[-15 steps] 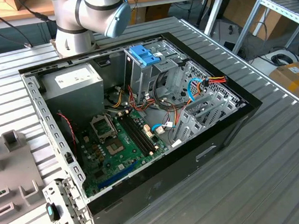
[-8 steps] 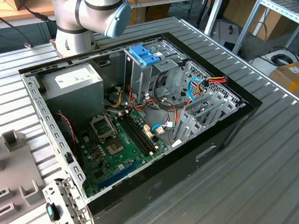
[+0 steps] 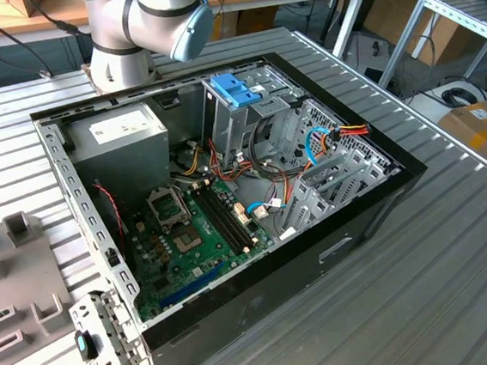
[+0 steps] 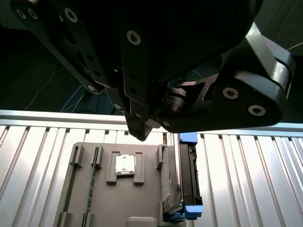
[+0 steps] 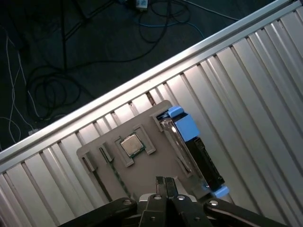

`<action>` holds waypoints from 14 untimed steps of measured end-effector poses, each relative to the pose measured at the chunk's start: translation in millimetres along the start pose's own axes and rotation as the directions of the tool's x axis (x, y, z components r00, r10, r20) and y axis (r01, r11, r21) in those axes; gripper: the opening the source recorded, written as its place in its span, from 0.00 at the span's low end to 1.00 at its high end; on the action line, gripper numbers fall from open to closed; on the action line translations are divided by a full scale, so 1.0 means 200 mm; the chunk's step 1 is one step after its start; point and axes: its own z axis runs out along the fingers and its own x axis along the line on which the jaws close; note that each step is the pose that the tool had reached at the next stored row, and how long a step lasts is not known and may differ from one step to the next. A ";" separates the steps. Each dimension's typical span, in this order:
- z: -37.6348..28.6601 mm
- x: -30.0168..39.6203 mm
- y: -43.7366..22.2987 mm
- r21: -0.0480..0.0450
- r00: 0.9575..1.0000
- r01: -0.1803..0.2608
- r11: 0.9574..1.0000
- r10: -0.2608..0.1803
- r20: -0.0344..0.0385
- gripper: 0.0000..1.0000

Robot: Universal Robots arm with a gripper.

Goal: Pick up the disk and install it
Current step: 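Pick up the disk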

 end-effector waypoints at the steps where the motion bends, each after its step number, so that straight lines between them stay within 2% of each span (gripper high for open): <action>1: 0.000 0.000 0.000 0.000 1.000 0.006 1.000 -0.006 0.000 0.10; 14: 0.000 0.000 0.000 -0.002 0.996 0.087 0.996 -0.087 -0.004 0.10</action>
